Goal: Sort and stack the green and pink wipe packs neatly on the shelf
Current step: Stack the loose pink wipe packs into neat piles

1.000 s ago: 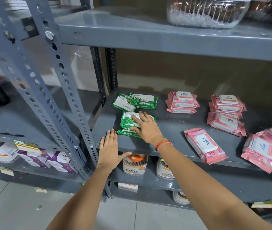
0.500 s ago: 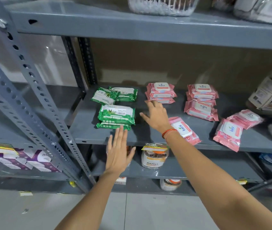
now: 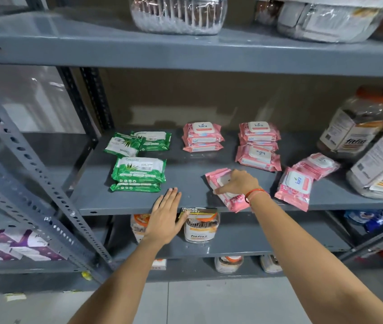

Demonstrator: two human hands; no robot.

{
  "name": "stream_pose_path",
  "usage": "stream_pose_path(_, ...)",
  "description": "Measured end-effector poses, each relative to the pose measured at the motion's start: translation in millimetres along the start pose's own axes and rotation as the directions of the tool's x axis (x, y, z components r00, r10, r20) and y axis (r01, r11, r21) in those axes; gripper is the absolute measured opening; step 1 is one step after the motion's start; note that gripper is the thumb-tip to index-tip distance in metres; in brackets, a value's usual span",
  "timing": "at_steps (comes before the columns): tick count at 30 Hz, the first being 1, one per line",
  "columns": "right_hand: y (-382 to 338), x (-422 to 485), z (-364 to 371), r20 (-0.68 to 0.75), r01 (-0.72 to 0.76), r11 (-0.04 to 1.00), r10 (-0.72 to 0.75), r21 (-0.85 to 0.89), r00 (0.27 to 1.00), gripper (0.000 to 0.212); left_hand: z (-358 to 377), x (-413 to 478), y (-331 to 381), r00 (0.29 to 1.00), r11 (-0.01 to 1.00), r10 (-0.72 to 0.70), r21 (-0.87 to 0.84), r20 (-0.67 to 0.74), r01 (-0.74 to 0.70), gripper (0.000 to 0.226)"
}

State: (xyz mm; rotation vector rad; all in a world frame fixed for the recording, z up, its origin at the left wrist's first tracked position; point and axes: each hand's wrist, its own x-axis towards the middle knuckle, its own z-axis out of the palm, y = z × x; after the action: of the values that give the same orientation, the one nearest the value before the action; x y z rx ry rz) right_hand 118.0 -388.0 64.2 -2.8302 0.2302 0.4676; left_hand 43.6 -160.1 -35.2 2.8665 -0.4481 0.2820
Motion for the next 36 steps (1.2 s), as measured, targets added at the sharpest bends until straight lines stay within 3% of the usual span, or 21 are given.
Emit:
stream_pose_path(5, -13, -1, -1, -0.092, 0.014, 1.0, -0.012, 0.013, 0.996, 0.074, -3, -2, 1, 1.0, 1.0, 0.009, 0.002, 0.022, -0.009, 0.077)
stream_pose_path(10, -38, 6, -6, -0.127, 0.083, 0.996, -0.08, 0.023, 0.989, 0.078, -3, -2, 4, 0.999, 1.0, -0.009, 0.013, 0.038, 0.009, 0.077)
stream_pose_path(14, -45, 9, -3, -0.077, 0.143, 0.99, -0.143, -0.007, 0.987, 0.083, -3, -3, 3, 0.999, 1.0, -0.013, 0.029, 0.051, 0.011, 0.077)
stream_pose_path(17, -36, 12, -12, -0.017, 0.181, 0.965, -0.181, 0.191, 0.983, 0.095, -3, -2, 2, 0.999, 1.0, -0.007, 0.024, 0.052, 0.006, 0.08)
stream_pose_path(20, -21, 15, -39, -0.061, 0.292, 0.904, -0.288, 0.313, 0.956, 0.077, -4, -1, 4, 0.999, 0.999, -0.008, 0.053, 0.054, 0.005, 0.082)
stream_pose_path(24, -20, 15, -57, 0.01, 0.404, 0.91, -0.406, 0.095, 0.914, 0.06, -2, -2, 6, 0.998, 0.995, -0.022, 0.097, 0.064, 0.015, 0.082)
stream_pose_path(30, -33, 15, -34, 0.24, 0.47, 0.876, -0.435, -0.11, 0.868, 0.084, -2, -2, 8, 0.997, 0.993, -0.024, 0.119, 0.067, 0.016, 0.082)
stream_pose_path(36, -39, 12, -21, 0.127, 0.356, 0.916, -0.337, -0.184, 0.933, 0.085, -4, -2, 9, 0.998, 0.994, -0.018, 0.107, 0.052, 0.012, 0.083)
